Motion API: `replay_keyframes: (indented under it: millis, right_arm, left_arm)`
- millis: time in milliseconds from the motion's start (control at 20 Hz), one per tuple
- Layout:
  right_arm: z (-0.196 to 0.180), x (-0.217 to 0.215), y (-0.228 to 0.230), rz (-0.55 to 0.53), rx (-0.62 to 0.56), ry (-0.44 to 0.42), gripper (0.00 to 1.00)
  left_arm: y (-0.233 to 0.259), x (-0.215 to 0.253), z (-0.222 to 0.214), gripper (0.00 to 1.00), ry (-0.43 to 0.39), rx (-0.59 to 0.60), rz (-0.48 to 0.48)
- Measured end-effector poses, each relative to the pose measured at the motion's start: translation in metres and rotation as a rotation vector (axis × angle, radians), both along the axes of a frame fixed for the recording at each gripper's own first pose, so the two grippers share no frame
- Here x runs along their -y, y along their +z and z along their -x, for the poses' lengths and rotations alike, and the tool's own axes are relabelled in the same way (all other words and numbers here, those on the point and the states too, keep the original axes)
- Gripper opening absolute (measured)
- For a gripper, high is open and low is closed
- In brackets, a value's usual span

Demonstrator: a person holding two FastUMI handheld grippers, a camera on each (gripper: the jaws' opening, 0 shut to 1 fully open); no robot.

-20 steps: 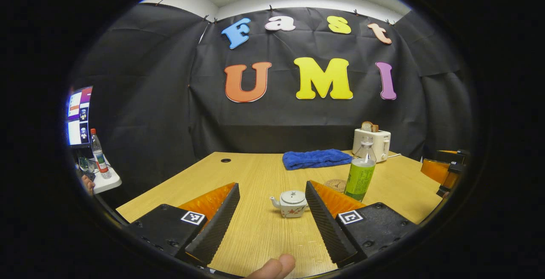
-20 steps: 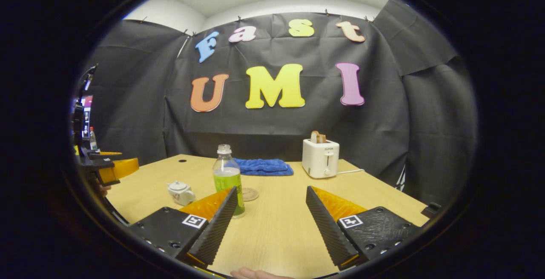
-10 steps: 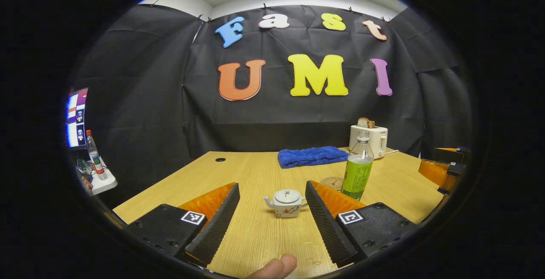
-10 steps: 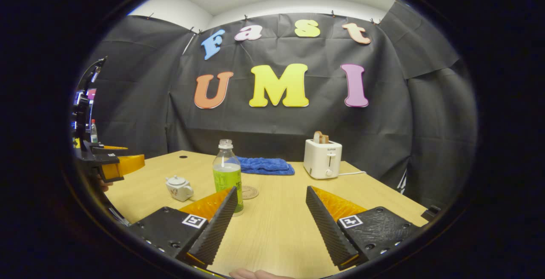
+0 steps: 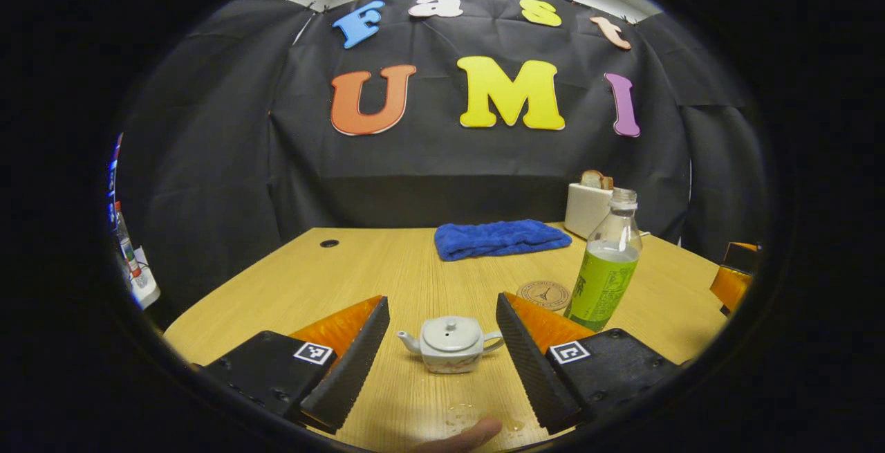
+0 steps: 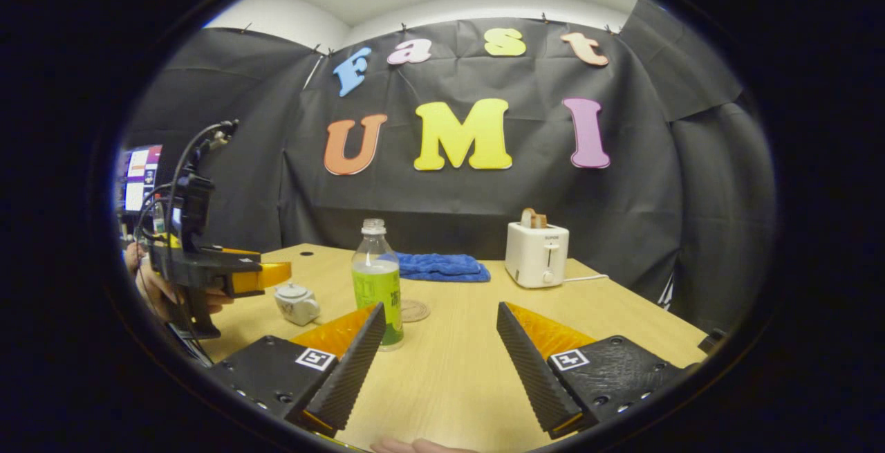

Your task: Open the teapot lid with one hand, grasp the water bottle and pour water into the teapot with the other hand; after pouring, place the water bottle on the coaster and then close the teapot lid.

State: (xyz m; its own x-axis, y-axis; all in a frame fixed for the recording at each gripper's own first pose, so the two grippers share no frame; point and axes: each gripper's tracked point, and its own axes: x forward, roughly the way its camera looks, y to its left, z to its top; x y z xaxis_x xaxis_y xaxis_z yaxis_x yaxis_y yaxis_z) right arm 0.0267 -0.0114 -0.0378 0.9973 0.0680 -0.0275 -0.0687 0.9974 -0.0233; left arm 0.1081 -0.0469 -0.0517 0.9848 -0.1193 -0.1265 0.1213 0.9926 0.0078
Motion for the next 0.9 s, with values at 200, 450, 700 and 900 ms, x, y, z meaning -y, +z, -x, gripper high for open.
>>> replay_keyframes:
  millis: [200,450,700,900]
  right_arm:
    - [-0.005,0.008,-0.009,-0.011,-0.027,0.000,0.97]
    - [-0.013,0.014,-0.021,-0.021,-0.068,-0.003,0.97]
    - [-0.015,0.008,-0.021,-0.029,-0.065,0.025,0.97]
    - [-0.015,-0.003,-0.022,-0.020,-0.065,0.064,0.96]
  left_arm:
    - [-0.015,0.003,-0.021,0.97,0.004,-0.068,0.015]
    - [-0.012,0.010,-0.030,0.77,0.006,-0.028,-0.043]
    - [-0.022,0.015,-0.036,0.37,-0.005,-0.053,-0.077]
    - [-0.022,0.007,-0.041,0.15,0.017,-0.067,-0.047]
